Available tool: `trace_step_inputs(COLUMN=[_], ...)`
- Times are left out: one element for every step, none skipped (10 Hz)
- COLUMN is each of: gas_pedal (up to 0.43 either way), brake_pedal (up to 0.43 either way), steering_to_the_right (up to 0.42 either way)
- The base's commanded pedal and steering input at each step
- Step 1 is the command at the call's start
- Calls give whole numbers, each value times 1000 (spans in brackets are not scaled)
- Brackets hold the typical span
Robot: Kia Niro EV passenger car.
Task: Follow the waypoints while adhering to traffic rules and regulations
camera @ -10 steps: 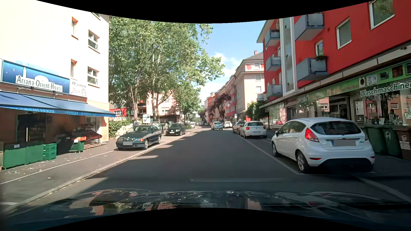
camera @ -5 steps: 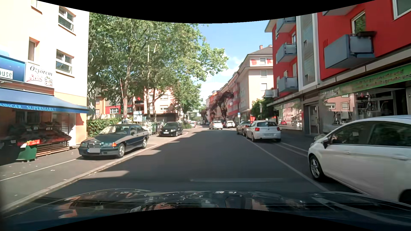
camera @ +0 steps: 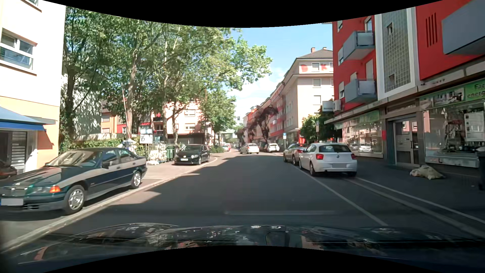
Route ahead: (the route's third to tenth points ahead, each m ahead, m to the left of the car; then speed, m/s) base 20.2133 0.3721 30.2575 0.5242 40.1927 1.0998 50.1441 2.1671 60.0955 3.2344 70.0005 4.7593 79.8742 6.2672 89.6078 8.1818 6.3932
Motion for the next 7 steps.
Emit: trace_step_inputs(gas_pedal=[79,79,67,59,59,47,39], brake_pedal=[0,0,0,0,0,0,0], steering_to_the_right=[-4,-3,-1,1,1,1,0])
